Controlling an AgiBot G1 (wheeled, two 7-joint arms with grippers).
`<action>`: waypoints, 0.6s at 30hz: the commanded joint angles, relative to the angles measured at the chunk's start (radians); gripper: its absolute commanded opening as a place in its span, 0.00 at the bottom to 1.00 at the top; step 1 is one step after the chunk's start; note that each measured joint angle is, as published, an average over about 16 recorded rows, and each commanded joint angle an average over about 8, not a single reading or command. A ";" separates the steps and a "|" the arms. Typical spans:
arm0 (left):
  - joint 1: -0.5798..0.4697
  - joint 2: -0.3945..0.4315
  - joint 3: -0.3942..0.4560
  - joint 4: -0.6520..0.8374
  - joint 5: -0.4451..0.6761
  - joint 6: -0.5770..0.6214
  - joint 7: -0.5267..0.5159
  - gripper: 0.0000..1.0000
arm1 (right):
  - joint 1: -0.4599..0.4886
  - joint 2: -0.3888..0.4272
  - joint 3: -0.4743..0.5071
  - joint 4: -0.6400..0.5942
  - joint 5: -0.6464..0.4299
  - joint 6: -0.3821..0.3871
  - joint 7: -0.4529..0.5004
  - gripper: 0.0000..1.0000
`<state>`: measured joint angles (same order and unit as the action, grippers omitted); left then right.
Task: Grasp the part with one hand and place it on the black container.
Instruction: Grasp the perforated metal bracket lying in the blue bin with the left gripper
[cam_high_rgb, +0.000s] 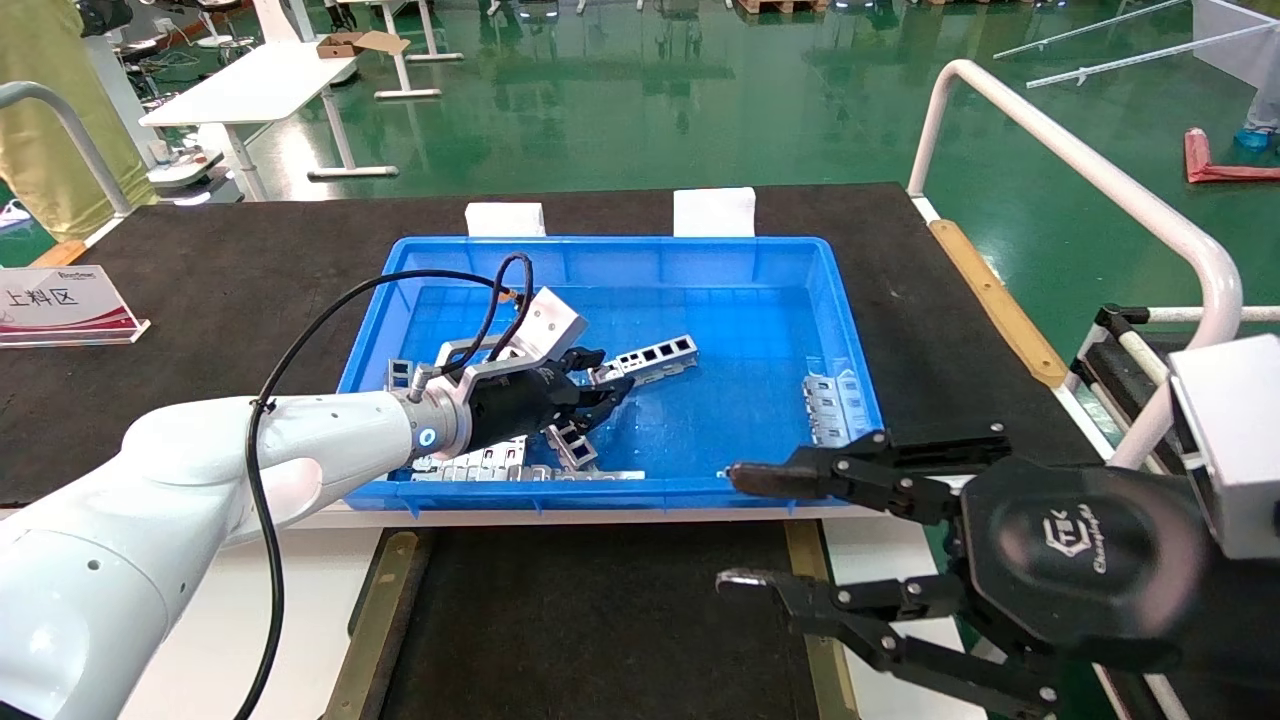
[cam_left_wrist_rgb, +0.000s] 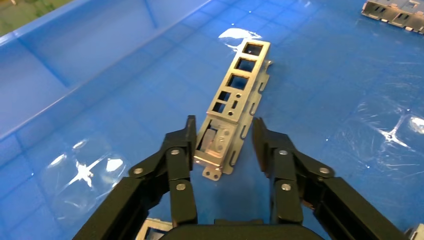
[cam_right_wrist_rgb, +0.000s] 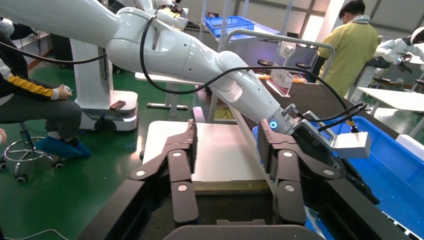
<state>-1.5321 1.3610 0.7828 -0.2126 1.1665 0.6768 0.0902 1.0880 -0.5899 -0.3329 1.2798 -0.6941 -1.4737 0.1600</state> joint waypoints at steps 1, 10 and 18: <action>0.003 -0.001 0.006 0.004 -0.008 -0.004 0.001 0.00 | 0.000 0.000 0.000 0.000 0.000 0.000 0.000 0.00; 0.006 -0.001 0.028 0.009 -0.040 -0.010 0.010 0.00 | 0.000 0.000 0.000 0.000 0.000 0.000 0.000 0.00; -0.010 -0.002 0.028 -0.001 -0.090 -0.015 0.028 0.00 | 0.000 0.000 0.000 0.000 0.000 0.000 0.000 0.00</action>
<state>-1.5435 1.3583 0.8093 -0.2101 1.0757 0.6614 0.1181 1.0881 -0.5897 -0.3334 1.2798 -0.6938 -1.4735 0.1597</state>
